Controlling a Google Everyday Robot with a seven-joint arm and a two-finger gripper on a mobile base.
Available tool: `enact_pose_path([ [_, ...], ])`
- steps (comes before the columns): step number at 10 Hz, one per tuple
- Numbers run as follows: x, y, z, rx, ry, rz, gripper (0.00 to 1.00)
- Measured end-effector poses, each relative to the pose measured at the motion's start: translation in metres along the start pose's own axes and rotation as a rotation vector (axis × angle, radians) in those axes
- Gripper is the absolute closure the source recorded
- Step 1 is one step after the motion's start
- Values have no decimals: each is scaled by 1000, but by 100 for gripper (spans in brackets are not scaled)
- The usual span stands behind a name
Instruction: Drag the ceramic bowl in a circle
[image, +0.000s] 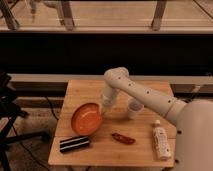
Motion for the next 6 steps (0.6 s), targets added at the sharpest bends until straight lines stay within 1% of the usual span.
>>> enact_pose_path([
  [1,6,-10,6,12,-6,-27,98],
  [2,13,-17,8,22,-5,-52,98],
  [3,26,-22,8,34,5,-73,98],
  [4,37,-27,9,37,11,-83,98],
  [5,56,-32,10,39,20,-86,98],
  [6,69,-32,11,39,27,-74,98],
])
